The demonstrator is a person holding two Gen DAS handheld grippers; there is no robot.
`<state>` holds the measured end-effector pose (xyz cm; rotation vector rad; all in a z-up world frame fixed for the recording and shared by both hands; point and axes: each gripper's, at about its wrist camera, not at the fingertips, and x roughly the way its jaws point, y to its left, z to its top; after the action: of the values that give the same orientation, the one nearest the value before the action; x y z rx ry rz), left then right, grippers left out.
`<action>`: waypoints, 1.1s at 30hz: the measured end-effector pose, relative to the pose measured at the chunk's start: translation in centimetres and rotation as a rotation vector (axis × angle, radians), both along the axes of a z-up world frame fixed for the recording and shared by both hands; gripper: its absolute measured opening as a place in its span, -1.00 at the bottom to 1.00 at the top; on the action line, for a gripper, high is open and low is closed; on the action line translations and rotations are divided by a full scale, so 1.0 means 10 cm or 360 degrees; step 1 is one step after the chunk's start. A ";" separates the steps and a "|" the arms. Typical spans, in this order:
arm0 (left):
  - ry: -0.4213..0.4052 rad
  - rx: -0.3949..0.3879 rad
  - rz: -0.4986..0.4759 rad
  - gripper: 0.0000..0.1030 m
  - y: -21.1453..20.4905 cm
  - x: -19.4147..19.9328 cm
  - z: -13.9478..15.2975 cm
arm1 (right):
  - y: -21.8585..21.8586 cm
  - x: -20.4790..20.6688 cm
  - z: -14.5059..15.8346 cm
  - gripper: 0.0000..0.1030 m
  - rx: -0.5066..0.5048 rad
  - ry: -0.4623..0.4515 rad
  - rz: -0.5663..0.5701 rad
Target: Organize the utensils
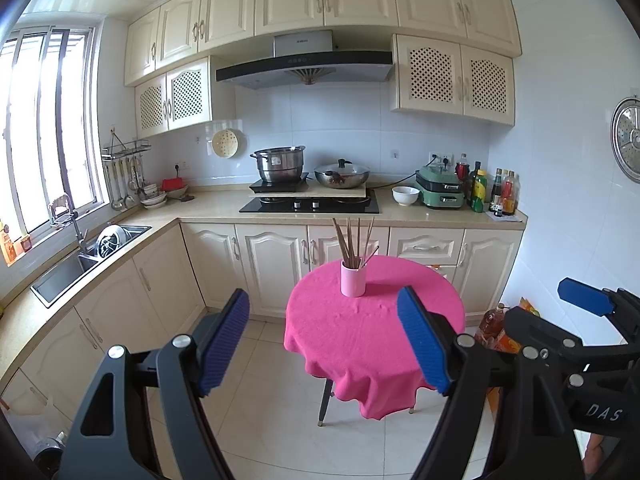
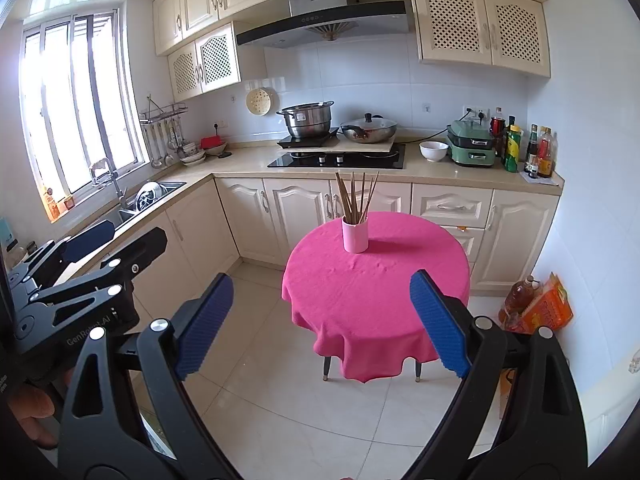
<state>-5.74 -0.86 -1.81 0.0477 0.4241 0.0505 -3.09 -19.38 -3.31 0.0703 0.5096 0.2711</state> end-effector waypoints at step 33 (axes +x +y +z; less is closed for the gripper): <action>-0.0011 0.0014 -0.0002 0.46 -0.09 -0.01 0.09 | -0.09 -0.01 0.03 0.72 0.0026 -0.0012 0.0001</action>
<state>-5.86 -1.75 -0.92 0.0563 0.4169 0.0516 -3.23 -20.32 -2.99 0.0848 0.4999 0.2763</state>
